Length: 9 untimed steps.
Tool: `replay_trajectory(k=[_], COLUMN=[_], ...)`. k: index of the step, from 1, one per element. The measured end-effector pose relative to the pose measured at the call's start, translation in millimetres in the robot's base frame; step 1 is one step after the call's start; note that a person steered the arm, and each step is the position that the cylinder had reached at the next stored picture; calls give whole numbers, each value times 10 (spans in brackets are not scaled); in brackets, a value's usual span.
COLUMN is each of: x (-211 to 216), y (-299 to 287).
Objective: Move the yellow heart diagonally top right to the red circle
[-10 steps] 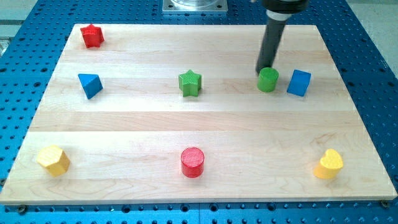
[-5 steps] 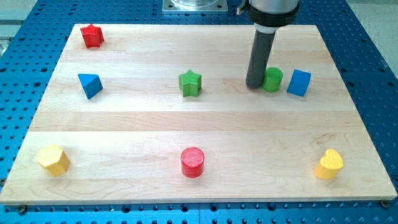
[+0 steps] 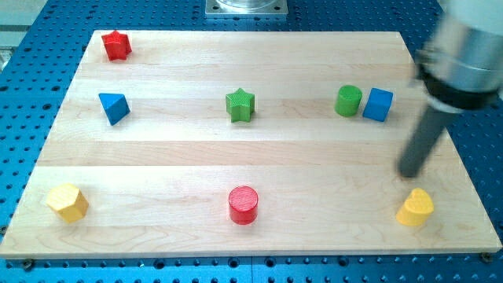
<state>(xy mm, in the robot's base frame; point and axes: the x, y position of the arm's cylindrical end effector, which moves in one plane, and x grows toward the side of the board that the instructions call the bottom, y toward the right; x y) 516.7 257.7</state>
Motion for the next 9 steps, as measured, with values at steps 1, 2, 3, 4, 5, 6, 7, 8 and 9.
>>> replay_trajectory(k=[1,2,3,4,5,6,7,8,9], x=[359,979,936,584,381,577,711,982,873], y=[214,265,153,-368,-623,14,-38,-461,-832])
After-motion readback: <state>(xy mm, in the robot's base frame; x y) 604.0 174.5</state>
